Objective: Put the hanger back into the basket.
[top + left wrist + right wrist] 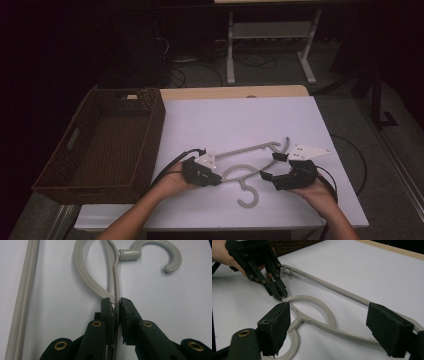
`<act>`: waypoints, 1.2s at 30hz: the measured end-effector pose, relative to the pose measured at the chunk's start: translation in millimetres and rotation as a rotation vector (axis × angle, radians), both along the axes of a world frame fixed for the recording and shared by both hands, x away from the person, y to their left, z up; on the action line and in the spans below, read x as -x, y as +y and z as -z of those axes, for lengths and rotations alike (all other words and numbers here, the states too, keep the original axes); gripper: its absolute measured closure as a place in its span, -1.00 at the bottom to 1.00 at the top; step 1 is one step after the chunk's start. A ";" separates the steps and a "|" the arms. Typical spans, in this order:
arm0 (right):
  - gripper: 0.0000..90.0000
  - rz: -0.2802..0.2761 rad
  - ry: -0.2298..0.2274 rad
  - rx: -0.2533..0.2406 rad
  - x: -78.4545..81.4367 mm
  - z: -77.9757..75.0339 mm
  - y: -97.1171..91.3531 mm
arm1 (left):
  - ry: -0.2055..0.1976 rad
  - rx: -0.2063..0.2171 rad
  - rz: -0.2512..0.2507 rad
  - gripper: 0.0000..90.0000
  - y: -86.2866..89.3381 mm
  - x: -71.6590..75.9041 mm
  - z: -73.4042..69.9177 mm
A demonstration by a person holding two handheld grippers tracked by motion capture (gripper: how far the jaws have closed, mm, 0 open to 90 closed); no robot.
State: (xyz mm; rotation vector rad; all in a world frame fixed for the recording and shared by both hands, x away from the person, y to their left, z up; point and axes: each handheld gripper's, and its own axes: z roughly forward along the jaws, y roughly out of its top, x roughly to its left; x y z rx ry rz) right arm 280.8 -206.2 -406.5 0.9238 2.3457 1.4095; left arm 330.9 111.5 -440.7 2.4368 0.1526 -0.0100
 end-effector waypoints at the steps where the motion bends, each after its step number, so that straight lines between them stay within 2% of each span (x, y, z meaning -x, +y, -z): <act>1: -0.58 0.001 0.002 0.000 0.1 -0.1 -0.6 | 0.000 -0.001 -0.004 0.83 -0.6 0.4 -0.3; 4: -0.58 0.003 0.002 0.001 0.1 -0.1 -1.5 | 0.008 -0.001 -0.021 0.84 -2.2 0.6 -1.1; 9: -0.58 0.006 -0.003 0.001 0.2 -0.1 -2.8 | 0.019 0.051 -0.060 0.84 0.6 0.2 -11.2; 11: -0.58 0.010 -0.007 -0.002 0.2 -0.9 -3.4 | 0.006 0.060 -0.067 0.84 3.5 -0.8 -16.8; 14: -0.58 0.012 -0.014 -0.003 0.4 -1.7 -4.0 | -0.006 0.112 -0.092 0.84 9.3 -0.5 -28.4; 17: -0.58 0.023 -0.019 -0.014 0.7 -3.5 -5.7 | -0.031 0.135 -0.101 0.84 13.3 -0.5 -39.0; 20: -0.58 0.031 -0.032 -0.021 1.2 -5.2 -7.1 | -0.035 0.172 -0.128 0.84 18.7 -1.3 -46.9; 26: -0.58 0.056 -0.041 -0.044 2.4 -9.1 -10.8 | -0.066 0.188 -0.157 0.85 23.9 -1.8 -56.4; 36: -0.58 0.057 -0.044 -0.046 2.4 -9.4 -11.4 | -0.068 0.243 -0.183 0.85 33.4 -3.8 -69.3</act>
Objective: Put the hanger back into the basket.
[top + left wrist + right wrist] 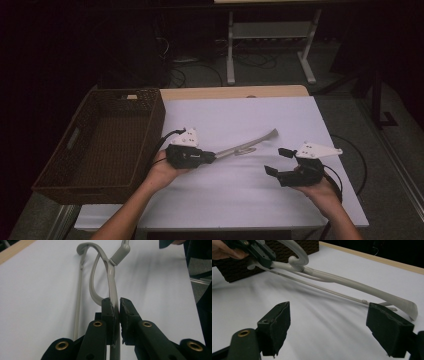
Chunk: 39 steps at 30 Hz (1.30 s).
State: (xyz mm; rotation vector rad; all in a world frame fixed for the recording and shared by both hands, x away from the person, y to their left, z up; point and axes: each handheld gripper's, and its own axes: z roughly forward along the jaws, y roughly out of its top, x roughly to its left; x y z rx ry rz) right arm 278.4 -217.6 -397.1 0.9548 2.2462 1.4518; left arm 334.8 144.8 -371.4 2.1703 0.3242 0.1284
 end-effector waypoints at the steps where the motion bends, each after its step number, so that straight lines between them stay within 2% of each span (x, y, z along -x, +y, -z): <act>1: -0.58 -0.001 -0.001 0.001 -0.2 0.1 -0.4 | -0.003 0.008 -0.002 0.85 0.5 0.5 -2.4; 4: -0.58 0.002 0.000 0.001 -0.1 0.0 -0.9 | -0.005 0.028 -0.014 0.85 0.8 2.3 -8.0; 12: -0.59 0.008 -0.004 -0.001 -0.1 -0.6 -2.2 | -0.019 0.030 -0.024 0.85 2.1 6.0 -23.5; 13: -0.59 0.007 -0.006 -0.002 -0.1 -0.8 -2.5 | -0.024 0.039 -0.030 0.85 4.0 6.2 -29.7; 16: -0.59 0.007 -0.010 -0.002 -0.1 -0.9 -3.1 | -0.024 0.049 -0.032 0.85 5.8 6.2 -36.7; 24: -0.59 0.007 -0.008 -0.006 0.4 -1.8 -3.3 | -0.038 0.056 -0.062 0.85 18.0 8.1 -67.1; 27: -0.59 0.009 -0.011 -0.007 0.4 -2.2 -3.3 | -0.052 0.060 -0.071 0.85 27.6 8.5 -80.9; 31: -0.59 0.009 -0.012 -0.008 0.6 -2.3 -3.1 | -0.056 0.087 -0.096 0.85 43.7 7.9 -96.2; 39: -0.59 0.010 -0.010 -0.009 0.4 -2.3 -2.9 | -0.092 0.122 -0.170 0.85 92.7 9.5 -127.3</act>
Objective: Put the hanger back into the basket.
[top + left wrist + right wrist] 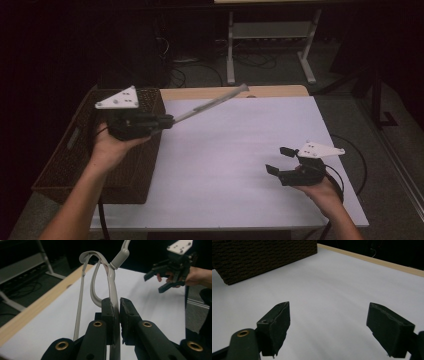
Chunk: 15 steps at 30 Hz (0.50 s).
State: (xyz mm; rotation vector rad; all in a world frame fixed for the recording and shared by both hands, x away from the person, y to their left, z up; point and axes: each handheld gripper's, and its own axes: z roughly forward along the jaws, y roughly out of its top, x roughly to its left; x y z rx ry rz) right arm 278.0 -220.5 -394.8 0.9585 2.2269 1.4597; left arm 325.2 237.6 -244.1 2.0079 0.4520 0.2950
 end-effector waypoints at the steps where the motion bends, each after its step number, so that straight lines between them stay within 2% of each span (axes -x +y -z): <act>1: -0.59 0.000 0.000 0.000 0.0 0.0 0.0 | -0.006 0.003 -0.014 0.85 7.2 0.6 -3.0; 8: -0.59 0.003 0.004 0.004 -0.5 0.4 0.5 | -0.039 0.003 -0.123 0.85 63.2 9.5 -18.5; 15: -0.60 0.003 0.003 0.007 -0.9 1.0 2.3 | -0.037 -0.015 -0.222 0.85 105.9 18.5 -14.7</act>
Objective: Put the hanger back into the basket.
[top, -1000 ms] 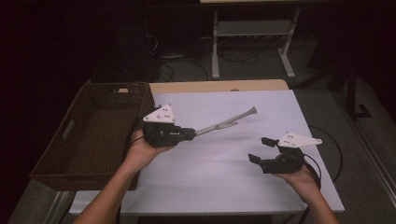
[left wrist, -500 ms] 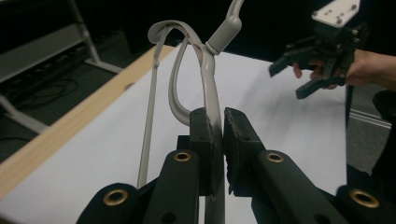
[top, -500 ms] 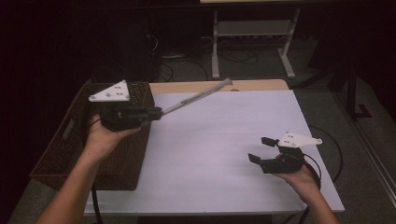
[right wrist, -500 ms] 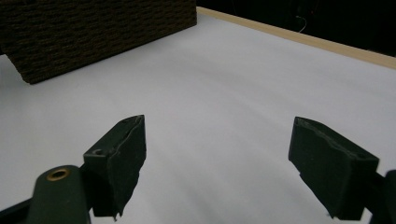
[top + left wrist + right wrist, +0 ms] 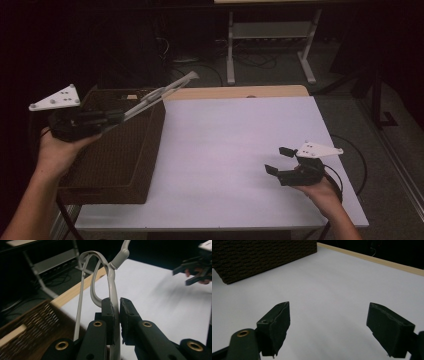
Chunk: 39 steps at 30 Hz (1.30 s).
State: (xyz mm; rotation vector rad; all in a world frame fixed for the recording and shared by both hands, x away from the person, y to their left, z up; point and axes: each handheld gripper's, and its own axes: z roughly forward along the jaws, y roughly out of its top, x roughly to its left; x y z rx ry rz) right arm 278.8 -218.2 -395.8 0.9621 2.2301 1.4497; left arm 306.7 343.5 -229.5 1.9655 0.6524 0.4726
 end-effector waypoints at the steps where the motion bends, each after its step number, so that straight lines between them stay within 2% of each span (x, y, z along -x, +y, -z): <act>1: -0.60 0.000 0.001 0.000 0.0 -0.1 -0.1 | 0.000 -0.006 -0.015 0.85 8.2 2.0 1.0; 7: -0.60 0.008 -0.002 -0.001 -1.2 0.3 -1.7 | 0.019 -0.011 -0.094 0.85 42.6 12.9 7.5; 12: -0.60 0.011 0.003 -0.001 -1.2 0.0 -1.1 | 0.040 -0.039 -0.141 0.85 64.6 19.9 16.9; 19: -0.60 0.012 0.003 0.002 -1.3 0.4 -1.3 | 0.074 -0.020 -0.190 0.85 88.4 24.4 31.0; 26: -0.60 0.015 0.003 0.007 -2.2 0.4 -1.1 | 0.112 -0.033 -0.199 0.84 95.6 18.2 49.1; 39: -0.60 0.022 -0.001 0.004 -2.0 -0.1 -2.9 | 0.203 -0.067 -0.163 0.84 85.2 -5.0 80.0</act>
